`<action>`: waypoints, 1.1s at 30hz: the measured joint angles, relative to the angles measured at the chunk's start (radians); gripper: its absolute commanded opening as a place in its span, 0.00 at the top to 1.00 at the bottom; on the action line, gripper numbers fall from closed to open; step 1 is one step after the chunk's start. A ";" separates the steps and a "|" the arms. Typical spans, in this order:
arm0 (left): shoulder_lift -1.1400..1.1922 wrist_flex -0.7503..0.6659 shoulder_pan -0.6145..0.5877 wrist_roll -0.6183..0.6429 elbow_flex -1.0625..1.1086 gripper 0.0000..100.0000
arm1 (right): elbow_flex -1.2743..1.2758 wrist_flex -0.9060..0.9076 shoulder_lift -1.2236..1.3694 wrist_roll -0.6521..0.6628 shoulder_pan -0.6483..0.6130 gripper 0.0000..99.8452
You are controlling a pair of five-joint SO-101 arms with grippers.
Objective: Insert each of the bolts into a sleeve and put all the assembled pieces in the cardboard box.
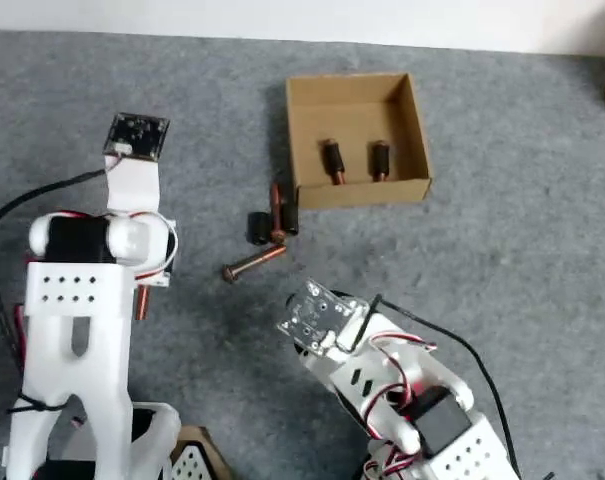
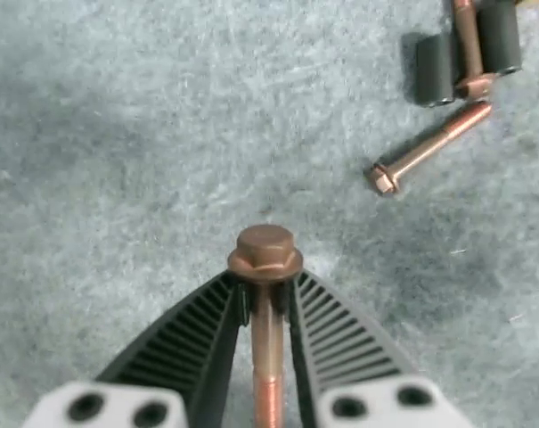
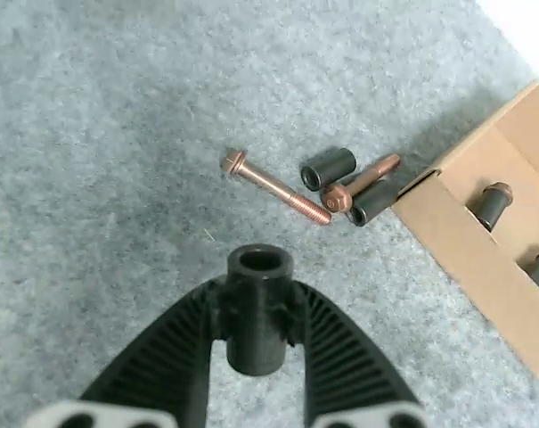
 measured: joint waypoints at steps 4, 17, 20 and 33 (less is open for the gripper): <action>0.000 -0.051 0.023 -0.002 0.060 0.99 | 0.094 -0.049 -0.080 0.000 0.000 0.99; 0.000 -0.092 0.166 0.038 0.081 0.99 | 0.206 -0.137 -0.124 -0.032 0.000 0.99; 0.000 -0.118 0.183 0.051 0.143 0.99 | 0.206 -0.161 -0.126 -0.069 0.000 0.99; 0.002 -0.270 0.196 0.057 0.299 0.99 | 0.244 -0.238 -0.127 -0.083 0.000 1.00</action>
